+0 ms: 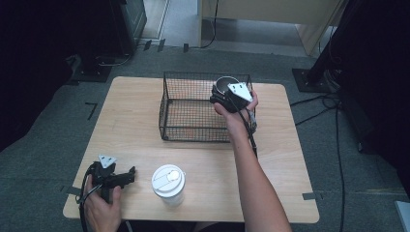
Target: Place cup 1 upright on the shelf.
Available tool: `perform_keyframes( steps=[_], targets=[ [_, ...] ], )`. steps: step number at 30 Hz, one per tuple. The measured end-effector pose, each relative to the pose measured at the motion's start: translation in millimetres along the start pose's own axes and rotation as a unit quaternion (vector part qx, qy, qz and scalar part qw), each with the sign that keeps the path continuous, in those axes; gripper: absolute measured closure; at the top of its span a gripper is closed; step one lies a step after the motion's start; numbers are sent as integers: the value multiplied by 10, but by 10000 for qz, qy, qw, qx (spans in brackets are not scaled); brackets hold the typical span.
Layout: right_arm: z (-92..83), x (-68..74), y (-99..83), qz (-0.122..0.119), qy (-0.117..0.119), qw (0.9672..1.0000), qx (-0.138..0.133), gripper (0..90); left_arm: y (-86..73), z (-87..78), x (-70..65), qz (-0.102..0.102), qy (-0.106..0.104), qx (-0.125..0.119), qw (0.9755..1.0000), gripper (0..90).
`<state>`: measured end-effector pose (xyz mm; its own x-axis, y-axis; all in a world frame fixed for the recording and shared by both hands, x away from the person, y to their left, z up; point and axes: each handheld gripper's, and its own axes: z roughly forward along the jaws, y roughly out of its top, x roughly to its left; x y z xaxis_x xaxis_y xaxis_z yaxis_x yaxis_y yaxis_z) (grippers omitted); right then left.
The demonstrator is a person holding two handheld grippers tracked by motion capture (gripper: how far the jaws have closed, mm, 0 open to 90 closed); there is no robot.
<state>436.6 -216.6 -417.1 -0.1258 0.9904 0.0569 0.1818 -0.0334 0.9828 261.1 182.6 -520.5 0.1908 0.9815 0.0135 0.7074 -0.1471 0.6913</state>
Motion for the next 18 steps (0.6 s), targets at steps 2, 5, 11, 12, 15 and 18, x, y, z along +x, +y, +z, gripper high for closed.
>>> perform_keyframes(
  steps=[2, 5, 11, 12, 15, 18],
  targets=[
    [32, -15, -26, 15, -39, 10000, 19, 68, 0, 0, 0, 1, 0, 2, 10000, 0],
    [75, -9, -71, -83, -87, 9999, 58, 68, 0, 0, 0, 0, 0, 0, 10000, 0],
    [158, 31, -177, -140, -65, 9994, 321, 67, 0, 0, 0, -1, 0, 0, 10000, 0],
    [176, 39, -198, -170, -64, 9991, 389, 66, 0, 0, 0, 1, -1, 2, 10000, 0],
    [214, 47, -240, -238, -105, 9982, 546, 65, 0, 0, 0, 0, 1, 0, 10000, 0],
    [247, 48, -247, -199, -105, 9975, 672, 64, 0, 0, 0, -1, 0, 0, 10000, 0]
  ],
)
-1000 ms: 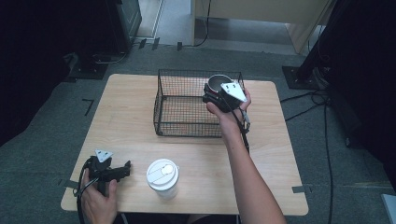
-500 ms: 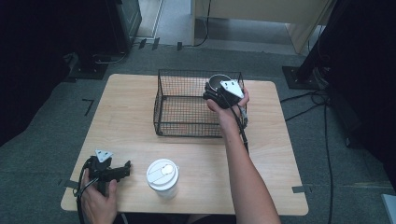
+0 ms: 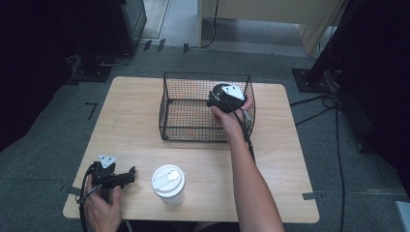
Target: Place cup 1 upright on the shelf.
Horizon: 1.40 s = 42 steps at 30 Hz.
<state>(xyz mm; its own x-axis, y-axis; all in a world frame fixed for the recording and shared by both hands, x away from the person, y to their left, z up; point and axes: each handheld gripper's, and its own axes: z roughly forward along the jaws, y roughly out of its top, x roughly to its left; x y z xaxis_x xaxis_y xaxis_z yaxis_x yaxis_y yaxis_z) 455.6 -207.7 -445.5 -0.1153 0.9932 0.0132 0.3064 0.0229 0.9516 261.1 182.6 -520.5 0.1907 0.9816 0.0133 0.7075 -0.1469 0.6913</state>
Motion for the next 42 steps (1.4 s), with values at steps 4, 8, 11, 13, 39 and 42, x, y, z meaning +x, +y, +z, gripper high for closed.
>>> perform_keyframes(
  steps=[4, 8, 11, 13, 39, 42],
  targets=[
    [34, -9, 15, -69, -65, 9999, 62, 63, 0, 0, 0, 1, 1, -1, 10000, 0],
    [63, -17, -8, -68, -145, 9997, 172, 61, 0, 0, 0, 0, 0, 0, 10000, 0],
    [67, -30, -9, -32, -144, 9996, 224, 61, 0, 0, 0, 2, -1, 1, 10000, 0],
    [67, -42, -10, 18, -168, 9996, 246, 61, 0, 0, 0, 1, 0, -1, 10000, 0],
    [-162, -36, 177, 367, -186, 9972, -630, 0, 0, 0, 0, 0, -1, 0, 10000, 0],
    [-222, -35, 246, 363, -160, 9968, -693, 0, 0, 0, 0, 0, 0, 0, 10000, 0]
  ],
)
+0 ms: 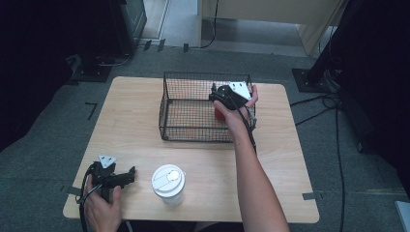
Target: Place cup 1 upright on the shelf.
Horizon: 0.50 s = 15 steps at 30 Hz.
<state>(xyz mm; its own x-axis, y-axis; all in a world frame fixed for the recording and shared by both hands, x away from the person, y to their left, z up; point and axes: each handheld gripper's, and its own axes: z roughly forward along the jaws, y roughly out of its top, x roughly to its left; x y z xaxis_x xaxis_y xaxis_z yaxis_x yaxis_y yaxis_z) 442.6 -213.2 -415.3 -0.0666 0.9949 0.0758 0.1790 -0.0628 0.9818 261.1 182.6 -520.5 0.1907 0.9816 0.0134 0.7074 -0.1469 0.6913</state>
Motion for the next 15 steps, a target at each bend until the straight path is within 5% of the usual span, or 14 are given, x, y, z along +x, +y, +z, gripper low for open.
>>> perform_keyframes(
  steps=[15],
  targets=[
    [-320, 35, 136, -16, 367, 9993, -115, 0, 0, 0, 0, -4, 1, -3, 10000, 0]
  ],
)
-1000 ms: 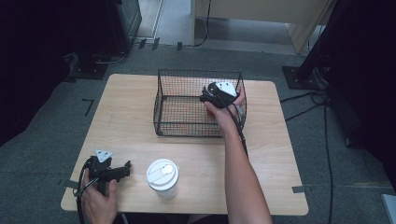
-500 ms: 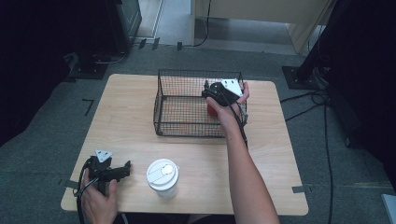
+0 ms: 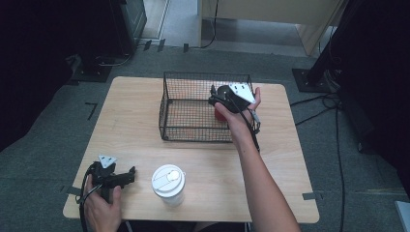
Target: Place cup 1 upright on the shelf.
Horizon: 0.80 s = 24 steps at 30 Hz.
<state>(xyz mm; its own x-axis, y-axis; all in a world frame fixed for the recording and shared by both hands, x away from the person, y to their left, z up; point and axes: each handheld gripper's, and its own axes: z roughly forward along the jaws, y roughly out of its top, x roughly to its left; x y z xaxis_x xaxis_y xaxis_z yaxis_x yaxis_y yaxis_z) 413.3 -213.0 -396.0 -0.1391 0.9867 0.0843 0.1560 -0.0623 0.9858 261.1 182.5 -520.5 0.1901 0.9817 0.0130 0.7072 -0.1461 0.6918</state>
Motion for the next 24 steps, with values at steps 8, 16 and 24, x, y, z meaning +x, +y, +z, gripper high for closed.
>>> perform_keyframes(
  steps=[8, 16, 24],
  targets=[
    [-224, -33, -53, -40, 208, 9998, 72, 0, 0, 0, 0, 3, 0, 3, 10000, 0],
    [-476, -27, -112, -256, 282, 9992, 99, 0, 0, 0, 0, 3, 0, 3, 10000, 0],
    [-757, -9, -205, -361, 377, 9986, 20, 0, 0, -1, 1, 8, 0, 4, 10000, 0]
  ],
)
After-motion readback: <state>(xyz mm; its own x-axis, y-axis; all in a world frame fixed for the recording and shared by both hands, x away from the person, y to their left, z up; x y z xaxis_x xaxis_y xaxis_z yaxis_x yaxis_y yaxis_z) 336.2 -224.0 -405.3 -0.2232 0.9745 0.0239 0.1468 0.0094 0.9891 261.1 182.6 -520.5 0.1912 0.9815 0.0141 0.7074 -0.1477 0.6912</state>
